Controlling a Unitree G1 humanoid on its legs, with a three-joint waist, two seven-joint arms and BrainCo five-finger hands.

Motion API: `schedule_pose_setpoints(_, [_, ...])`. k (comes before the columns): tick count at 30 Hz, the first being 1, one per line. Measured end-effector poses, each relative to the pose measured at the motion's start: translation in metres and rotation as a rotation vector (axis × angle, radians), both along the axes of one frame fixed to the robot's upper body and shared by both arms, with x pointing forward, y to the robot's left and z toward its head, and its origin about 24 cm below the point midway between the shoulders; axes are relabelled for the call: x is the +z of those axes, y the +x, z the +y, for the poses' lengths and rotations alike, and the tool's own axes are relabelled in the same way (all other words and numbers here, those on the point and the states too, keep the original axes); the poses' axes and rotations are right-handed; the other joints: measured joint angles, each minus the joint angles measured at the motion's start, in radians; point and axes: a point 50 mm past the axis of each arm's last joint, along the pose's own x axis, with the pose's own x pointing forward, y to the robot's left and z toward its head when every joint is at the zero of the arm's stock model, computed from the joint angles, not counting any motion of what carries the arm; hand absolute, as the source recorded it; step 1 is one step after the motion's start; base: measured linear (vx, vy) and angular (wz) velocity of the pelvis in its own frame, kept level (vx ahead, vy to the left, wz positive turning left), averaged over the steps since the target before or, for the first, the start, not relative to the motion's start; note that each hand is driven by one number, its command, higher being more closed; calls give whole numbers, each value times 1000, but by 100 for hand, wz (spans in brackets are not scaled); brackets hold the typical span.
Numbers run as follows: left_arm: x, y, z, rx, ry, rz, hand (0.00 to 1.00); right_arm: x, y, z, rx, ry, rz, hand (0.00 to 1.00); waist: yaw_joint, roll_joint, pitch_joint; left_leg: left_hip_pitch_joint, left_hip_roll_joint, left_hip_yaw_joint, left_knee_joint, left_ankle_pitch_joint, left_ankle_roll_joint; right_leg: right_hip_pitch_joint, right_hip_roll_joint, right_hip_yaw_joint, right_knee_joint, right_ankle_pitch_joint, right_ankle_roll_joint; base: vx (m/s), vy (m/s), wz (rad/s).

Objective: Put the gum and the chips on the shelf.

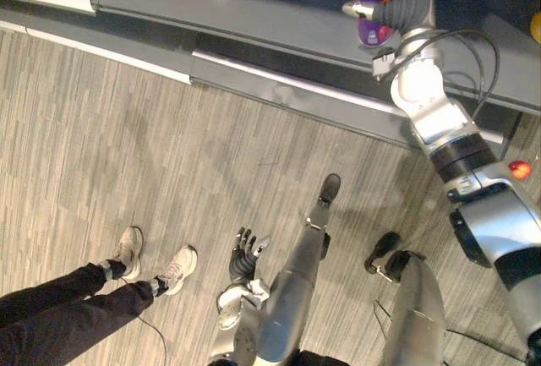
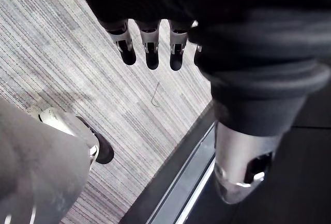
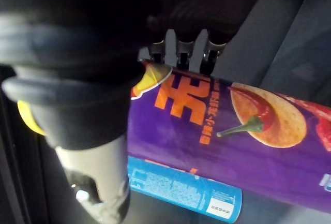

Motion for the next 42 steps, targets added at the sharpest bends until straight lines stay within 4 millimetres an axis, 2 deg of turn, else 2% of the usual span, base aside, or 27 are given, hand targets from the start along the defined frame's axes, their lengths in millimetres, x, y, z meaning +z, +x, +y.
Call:
schedule_pose_setpoints(11, [-2, -1, -1, -19, 8, 15, 0, -19, 2, 2, 21, 6, 39, 0, -5, 0, 0, 63, 25, 37, -10, -4, 8, 66, 16, 8, -34, 9, 7, 35, -18, -6])
schedule_pose_setpoints(23, [-9, -5, 0, -26, 18, 52, 0, -43, 3, 9, 80, 22, 107, 0, -49, -6, -2, 187, 49, 93, -80, 5, 7, 169, 37, 37, -113, 27, 24, 65, -22, -10])
schedule_pose_setpoints(27, [-13, -8, 6, -39, 53, 79, 0, -66, 3, 16, 106, 17, 162, 0, -86, -27, -6, 243, 55, 116, -96, -2, 12, 217, 43, 54, -137, 33, 34, 51, -23, -18])
schedule_pose_setpoints(29, [-15, -9, 10, -42, 68, 89, 0, -87, 2, 12, 99, 39, 214, 0, -91, -52, -13, 283, 61, 134, -106, -6, 13, 249, 50, 66, -153, 37, 35, 45, -35, -20])
schedule_pose_setpoints(31, [-18, -11, 14, -36, 72, 114, 0, -99, 1, 9, 100, 80, 245, 0, -107, -63, -18, 318, 67, 136, -124, -6, 13, 285, 59, 65, -178, 45, 35, 34, -27, -14])
schedule_pose_setpoints(35, [-25, -16, 19, -31, 100, 152, 0, -105, -5, 6, 123, 140, 246, 0, -132, -85, -31, 393, 76, 162, -187, 4, 19, 340, 70, 80, -226, 60, 41, 35, -3, -19])
schedule_pose_setpoints(38, [-29, -19, 22, -34, 114, 174, 0, -121, -8, -11, 91, 219, 285, 0, -137, -106, -43, 465, 83, 179, -254, 21, 22, 391, 80, 91, -272, 74, 50, 79, 8, -17])
schedule_pose_setpoints(40, [-31, -21, 25, -38, 121, 187, 0, -141, -13, -22, 64, 264, 327, 0, -139, -115, -47, 514, 86, 184, -284, 24, 22, 441, 88, 94, -312, 84, 55, 100, 8, -10])
schedule_pose_setpoints(42, [-36, -27, 30, -43, 137, 221, 0, -165, -19, -27, 48, 294, 388, 0, -154, -125, -63, 549, 91, 181, -306, 24, 22, 491, 102, 90, -362, 99, 59, 117, 10, -1])
